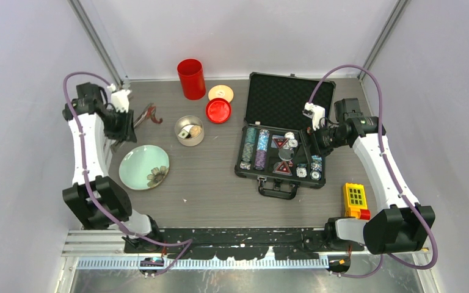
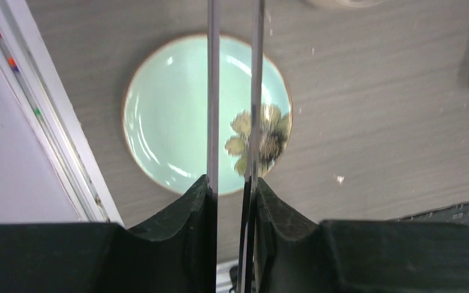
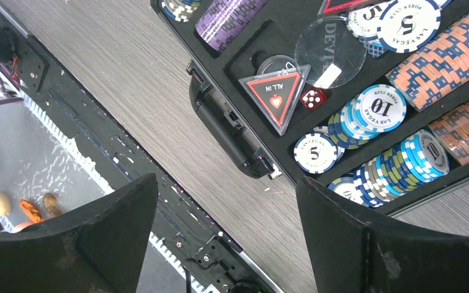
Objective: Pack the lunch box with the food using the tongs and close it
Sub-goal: Pick up the fake food from the plate, then place the fake food in the packing box.
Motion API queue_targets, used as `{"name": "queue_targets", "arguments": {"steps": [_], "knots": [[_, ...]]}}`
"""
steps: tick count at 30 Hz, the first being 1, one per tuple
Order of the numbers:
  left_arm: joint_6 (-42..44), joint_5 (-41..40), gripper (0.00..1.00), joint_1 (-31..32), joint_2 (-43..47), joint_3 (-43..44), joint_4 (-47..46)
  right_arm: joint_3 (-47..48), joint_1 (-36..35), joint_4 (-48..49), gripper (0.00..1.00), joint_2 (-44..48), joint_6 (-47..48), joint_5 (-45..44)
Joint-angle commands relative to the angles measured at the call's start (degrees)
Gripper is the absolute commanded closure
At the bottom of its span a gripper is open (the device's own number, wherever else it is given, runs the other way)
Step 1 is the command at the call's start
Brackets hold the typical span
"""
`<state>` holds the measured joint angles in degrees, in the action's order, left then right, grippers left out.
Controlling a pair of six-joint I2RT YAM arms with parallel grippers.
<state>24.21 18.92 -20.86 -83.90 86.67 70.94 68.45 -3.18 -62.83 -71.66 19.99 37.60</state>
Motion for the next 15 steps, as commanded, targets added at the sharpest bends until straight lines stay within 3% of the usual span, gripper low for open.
{"name": "queue_targets", "arguments": {"steps": [1, 10, 15], "knots": [[-10.35, 1.21, 1.00, 4.79, -3.33, 7.70, -9.75, 1.24, 0.19, 0.97, 0.12, 0.69, -0.35, 0.09], [-20.72, -5.34, 1.00, 13.59, -14.78, 24.68, -21.73, 0.99, 0.19, 1.04, 0.12, 1.13, -0.56, -0.41], [-22.51, -8.54, 1.00, 18.19, -23.34, 35.01, -22.81, 0.99, 0.19, 1.03, 0.12, 1.40, -0.63, -1.08]]}}
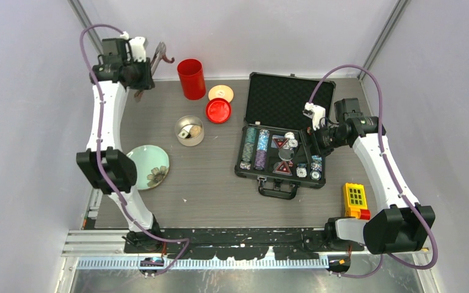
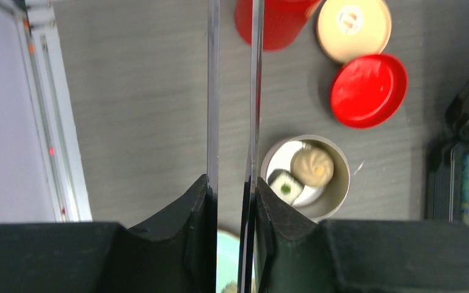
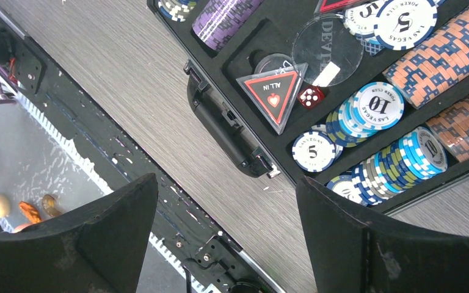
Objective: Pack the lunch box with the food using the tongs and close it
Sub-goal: Place the fake food in the packing box.
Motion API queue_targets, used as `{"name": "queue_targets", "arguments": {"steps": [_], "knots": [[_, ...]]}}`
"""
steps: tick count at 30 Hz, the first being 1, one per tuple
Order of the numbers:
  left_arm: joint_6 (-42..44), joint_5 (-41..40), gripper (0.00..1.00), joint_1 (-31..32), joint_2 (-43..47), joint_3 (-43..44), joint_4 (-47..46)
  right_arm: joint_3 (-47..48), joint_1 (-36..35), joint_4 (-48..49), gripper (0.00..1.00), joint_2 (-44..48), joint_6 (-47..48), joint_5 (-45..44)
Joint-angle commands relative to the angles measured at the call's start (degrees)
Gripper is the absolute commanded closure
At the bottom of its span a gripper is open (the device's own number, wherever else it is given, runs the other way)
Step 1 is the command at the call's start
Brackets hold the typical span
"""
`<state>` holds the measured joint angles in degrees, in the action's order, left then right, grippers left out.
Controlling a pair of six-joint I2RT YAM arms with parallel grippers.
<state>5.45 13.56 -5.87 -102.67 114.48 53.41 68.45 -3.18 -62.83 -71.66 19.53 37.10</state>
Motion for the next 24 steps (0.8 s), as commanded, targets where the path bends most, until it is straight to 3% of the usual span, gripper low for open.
{"name": "queue_targets", "arguments": {"steps": [1, 12, 19, 22, 24], "knots": [[-3.81, -4.09, 1.00, 3.97, -6.20, 8.98, -5.18, 0.93, 0.21, 1.01, 0.12, 1.58, -0.11, -0.91], [-2.18, -9.14, 1.00, 9.73, -16.55, 17.44, -5.51, 0.72, 0.15, 0.68, 0.12, 2.21, -0.15, -1.69], [-1.13, -10.69, 0.98, 10.22, -19.56, 18.59, -4.73, 0.70, 0.19, 0.39, 0.12, 2.71, -0.06, -2.21], [-0.91, -11.00, 0.92, 10.18, -20.45, 19.77, -3.47, 0.94, 0.24, 0.23, 0.12, 2.67, -0.13, -2.38], [-0.75, -10.77, 0.80, 10.18, -20.76, 20.40, -2.43, 1.13, 0.19, 0.04, 0.12, 2.67, -0.19, -2.39]]}}
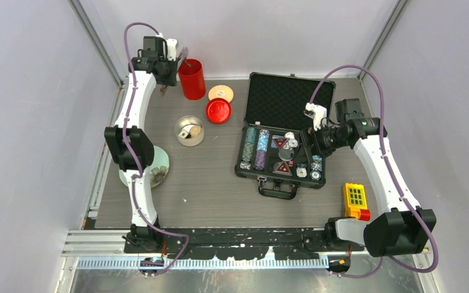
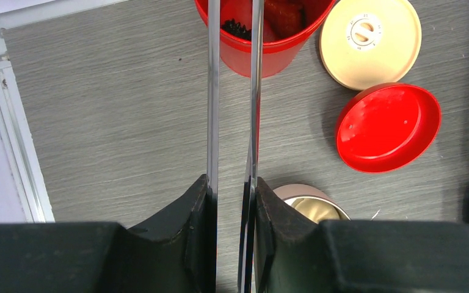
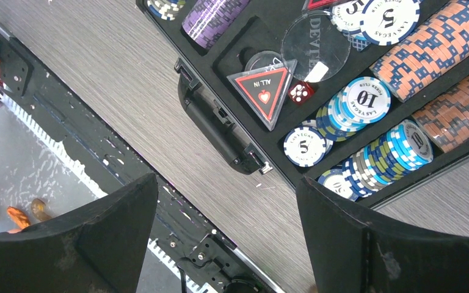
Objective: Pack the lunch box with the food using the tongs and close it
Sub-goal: Place the fake food in the packing box.
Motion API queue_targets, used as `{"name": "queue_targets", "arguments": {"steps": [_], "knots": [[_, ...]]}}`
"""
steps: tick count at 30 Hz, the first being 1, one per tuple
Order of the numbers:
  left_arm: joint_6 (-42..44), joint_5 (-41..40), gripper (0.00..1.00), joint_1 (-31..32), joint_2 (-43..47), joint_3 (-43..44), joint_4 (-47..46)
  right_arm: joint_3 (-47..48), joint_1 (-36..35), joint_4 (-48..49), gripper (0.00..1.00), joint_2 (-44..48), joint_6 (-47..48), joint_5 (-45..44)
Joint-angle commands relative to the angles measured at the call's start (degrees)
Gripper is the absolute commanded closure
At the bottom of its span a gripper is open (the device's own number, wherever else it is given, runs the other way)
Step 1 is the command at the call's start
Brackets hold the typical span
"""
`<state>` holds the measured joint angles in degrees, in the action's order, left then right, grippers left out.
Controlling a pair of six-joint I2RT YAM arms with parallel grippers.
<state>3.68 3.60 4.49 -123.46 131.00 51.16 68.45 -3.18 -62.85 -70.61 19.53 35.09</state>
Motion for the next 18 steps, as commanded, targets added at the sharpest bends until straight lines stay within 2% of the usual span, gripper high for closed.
{"name": "queue_targets", "arguments": {"steps": [1, 3, 8, 14, 18], "knots": [[1.22, -0.58, 0.70, -0.16, -0.09, 4.22, 0.34, 1.25, 0.22, 0.09, 0.12, 1.60, -0.15, -0.37], [1.27, 0.11, 0.57, -0.16, -0.03, 4.75, 1.10, 1.32, 0.24, 0.09, 0.12, 1.53, -0.24, -0.38], [1.37, 0.90, 0.47, -0.14, 1.14, 5.79, 2.69, 1.43, 0.19, -0.09, 0.12, 1.42, -0.31, -0.18], [1.41, 3.13, 0.48, -0.83, 3.77, 5.97, 8.41, 1.16, 0.20, -0.07, 0.12, 1.78, -0.24, -0.01], [0.60, 7.44, 0.49, -3.47, 9.26, -0.62, 10.88, 0.63, 0.18, 0.01, 0.12, 1.80, -0.10, 0.53]]}}
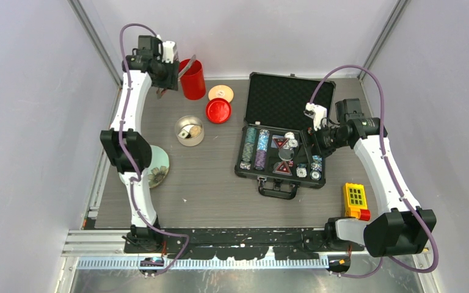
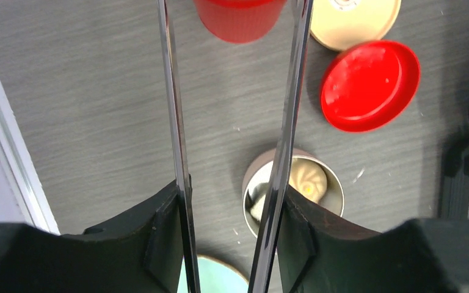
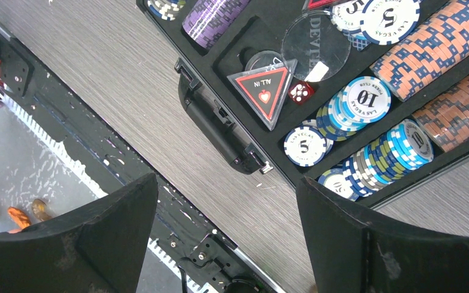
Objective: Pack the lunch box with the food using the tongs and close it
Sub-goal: Place the fake food in the packing box, then place the clamp on the plate.
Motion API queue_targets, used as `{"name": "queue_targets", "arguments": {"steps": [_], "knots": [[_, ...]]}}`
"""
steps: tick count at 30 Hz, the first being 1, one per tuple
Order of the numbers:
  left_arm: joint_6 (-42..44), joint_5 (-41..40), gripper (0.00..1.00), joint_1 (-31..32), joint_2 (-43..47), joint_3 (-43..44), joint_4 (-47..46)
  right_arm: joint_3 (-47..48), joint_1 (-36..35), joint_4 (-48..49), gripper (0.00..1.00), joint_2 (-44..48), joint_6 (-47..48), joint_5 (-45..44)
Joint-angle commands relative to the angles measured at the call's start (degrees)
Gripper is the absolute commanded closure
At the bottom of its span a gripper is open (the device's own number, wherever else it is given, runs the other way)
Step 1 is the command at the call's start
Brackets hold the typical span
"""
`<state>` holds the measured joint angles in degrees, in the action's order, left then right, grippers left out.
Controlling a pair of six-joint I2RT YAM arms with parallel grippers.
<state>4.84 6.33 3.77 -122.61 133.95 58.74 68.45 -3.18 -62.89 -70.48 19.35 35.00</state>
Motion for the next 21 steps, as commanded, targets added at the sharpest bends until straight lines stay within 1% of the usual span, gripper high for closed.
{"name": "queue_targets", "arguments": {"steps": [1, 2, 3, 9, 12, 16, 21], "knots": [[-0.57, 5.52, 0.49, -3.36, 10.23, -5.64, 3.39, 0.31, 0.19, 0.01, 0.12, 1.64, 0.20, 0.65], [-0.35, 5.93, 0.50, -3.49, 12.08, -7.93, 3.64, 0.02, 0.19, 0.00, 0.12, 1.56, 0.29, 0.61], [-0.03, 6.39, 0.50, -5.44, 13.84, -10.09, 3.85, -0.32, 0.22, 0.03, 0.12, 1.43, 0.36, 0.53], [2.03, 9.26, 0.51, -11.10, 23.83, -20.26, 6.91, -1.23, 0.18, 0.69, 0.12, 1.29, -0.10, 1.27], [4.44, 9.46, 0.51, -13.16, 29.46, -25.88, 7.71, -0.75, 0.15, 0.97, 0.12, 0.30, -0.86, 2.31], [7.99, 12.08, 0.51, -18.04, 35.58, -33.24, 10.19, -0.30, 0.19, 1.74, 0.12, -0.98, -2.07, 3.44], [13.08, 12.32, 0.51, -23.43, 42.18, -41.41, 11.87, -0.19, 0.09, 2.21, 0.12, -2.45, -1.90, 2.54]]}}
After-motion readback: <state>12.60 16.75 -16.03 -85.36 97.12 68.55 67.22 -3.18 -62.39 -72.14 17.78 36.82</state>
